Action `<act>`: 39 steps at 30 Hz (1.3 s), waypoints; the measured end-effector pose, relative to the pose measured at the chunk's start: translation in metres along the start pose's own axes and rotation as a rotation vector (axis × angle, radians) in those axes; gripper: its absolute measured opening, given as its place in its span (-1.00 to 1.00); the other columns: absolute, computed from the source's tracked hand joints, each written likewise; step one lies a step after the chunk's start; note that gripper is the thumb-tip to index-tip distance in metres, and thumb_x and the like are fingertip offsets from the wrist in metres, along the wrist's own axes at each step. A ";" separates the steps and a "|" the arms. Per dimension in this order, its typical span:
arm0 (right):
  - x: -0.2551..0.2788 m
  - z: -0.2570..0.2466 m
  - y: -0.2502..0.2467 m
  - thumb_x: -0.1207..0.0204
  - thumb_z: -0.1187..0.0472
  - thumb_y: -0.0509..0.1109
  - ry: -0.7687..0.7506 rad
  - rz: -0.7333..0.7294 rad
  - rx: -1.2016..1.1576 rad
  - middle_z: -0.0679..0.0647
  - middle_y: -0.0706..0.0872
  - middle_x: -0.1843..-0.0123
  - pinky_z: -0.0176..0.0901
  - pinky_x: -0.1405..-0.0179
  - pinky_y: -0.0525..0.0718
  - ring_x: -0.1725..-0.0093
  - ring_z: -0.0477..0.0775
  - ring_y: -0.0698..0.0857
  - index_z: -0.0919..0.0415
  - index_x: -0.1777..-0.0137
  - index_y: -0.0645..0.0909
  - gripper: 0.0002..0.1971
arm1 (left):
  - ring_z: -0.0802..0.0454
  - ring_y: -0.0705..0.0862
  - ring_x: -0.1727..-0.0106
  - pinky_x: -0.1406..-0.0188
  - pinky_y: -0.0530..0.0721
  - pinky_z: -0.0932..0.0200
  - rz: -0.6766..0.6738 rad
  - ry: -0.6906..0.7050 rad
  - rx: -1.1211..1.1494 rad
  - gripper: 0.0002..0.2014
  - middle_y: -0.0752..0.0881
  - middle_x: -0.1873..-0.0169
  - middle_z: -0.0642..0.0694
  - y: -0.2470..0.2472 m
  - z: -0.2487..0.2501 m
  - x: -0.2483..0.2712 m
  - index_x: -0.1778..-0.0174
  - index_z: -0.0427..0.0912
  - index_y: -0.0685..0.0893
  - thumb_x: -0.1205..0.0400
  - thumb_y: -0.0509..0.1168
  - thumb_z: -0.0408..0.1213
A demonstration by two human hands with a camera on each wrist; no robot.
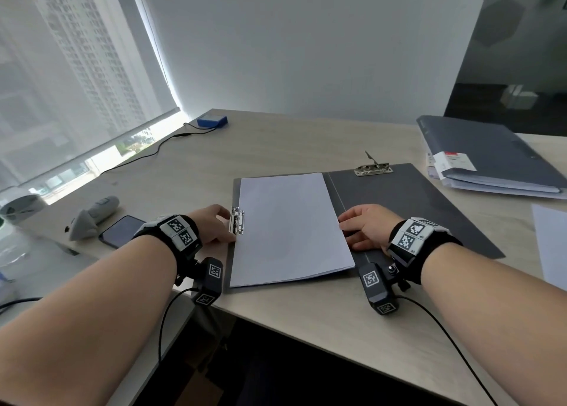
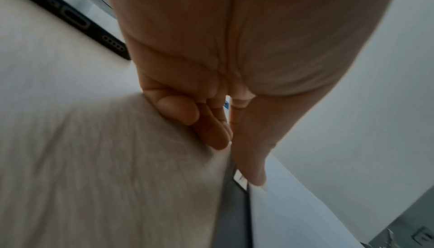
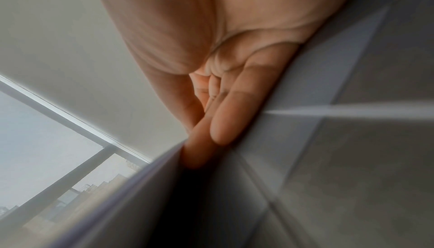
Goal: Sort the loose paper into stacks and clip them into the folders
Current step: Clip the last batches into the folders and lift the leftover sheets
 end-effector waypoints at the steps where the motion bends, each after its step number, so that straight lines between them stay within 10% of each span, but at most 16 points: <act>1: 0.000 0.000 0.000 -0.58 0.28 0.45 -0.004 0.000 -0.011 0.16 0.80 0.13 -0.26 0.54 0.70 0.38 0.00 0.77 0.23 -0.13 0.66 -0.84 | -0.01 0.57 0.40 0.41 0.53 0.23 -0.003 -0.009 0.021 -0.47 0.64 0.25 -0.15 0.001 0.000 0.001 -0.33 -0.18 0.52 -0.46 0.51 -0.44; 8: 0.016 -0.005 -0.004 -0.64 0.16 0.38 -0.031 0.028 -0.223 0.17 0.78 0.19 -0.15 0.35 0.75 0.34 0.11 0.76 0.23 -0.15 0.62 -0.82 | -0.12 0.66 0.15 0.27 0.55 0.21 0.130 -0.077 0.037 -0.38 0.61 0.26 -0.10 -0.004 0.013 0.024 -0.43 -0.17 0.48 -0.46 0.51 -0.45; 13: 0.049 -0.002 -0.033 -0.64 0.15 0.36 -0.116 0.115 -0.294 0.14 0.75 0.25 -0.14 0.39 0.67 0.42 0.09 0.68 0.26 -0.09 0.67 -0.82 | -0.01 0.64 0.20 0.29 0.51 0.17 0.308 0.155 0.165 -0.67 0.69 0.07 -0.11 0.001 0.078 0.060 -0.19 -0.11 0.62 -0.52 0.47 -0.26; 19: 0.109 0.028 -0.099 -0.65 0.16 0.32 -0.184 0.274 -0.254 0.08 0.78 0.27 -0.17 0.41 0.61 0.39 0.07 0.69 0.21 -0.01 0.71 -0.83 | 0.01 0.75 0.05 0.17 0.65 0.10 -0.081 0.360 0.512 -0.90 0.81 0.09 -0.07 0.117 0.195 0.105 0.04 -0.07 0.75 -0.60 0.34 -0.30; 26: 0.204 0.098 -0.235 -0.59 0.17 0.37 -0.140 0.599 -0.321 0.07 0.81 0.26 -0.14 0.32 0.61 0.32 0.05 0.72 0.18 0.04 0.74 -0.86 | -0.02 0.68 -0.11 -0.08 0.72 0.00 -0.406 0.524 0.284 -0.78 0.73 -0.07 -0.01 0.283 0.319 0.152 -0.12 -0.02 0.70 -0.59 0.33 -0.31; 32: 0.299 0.176 -0.350 -0.52 0.16 0.41 0.001 0.938 -0.280 0.07 0.84 0.18 -0.16 0.22 0.49 0.24 0.01 0.69 0.16 0.12 0.76 -0.88 | 0.04 0.59 0.17 0.24 0.52 0.22 -0.416 0.548 0.022 -0.68 0.65 0.08 -0.04 0.355 0.395 0.161 -0.25 -0.06 0.61 -0.56 0.32 -0.25; 39: 0.381 0.255 -0.437 -0.52 0.12 0.40 0.244 1.167 -0.097 0.23 0.77 0.09 -0.02 0.00 0.60 -0.01 0.28 0.73 0.28 0.13 0.73 -0.79 | -0.05 0.60 0.06 0.07 0.52 0.17 -0.427 0.626 -0.124 -0.74 0.65 0.14 -0.03 0.414 0.449 0.187 -0.17 -0.16 0.67 -0.56 0.35 -0.26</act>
Point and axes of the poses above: each hand's wrist, its own x-axis away from the middle knuckle, its own y-axis out of the palm, z = x × y, the point moved 8 cm from there along -x, towards the middle knuckle
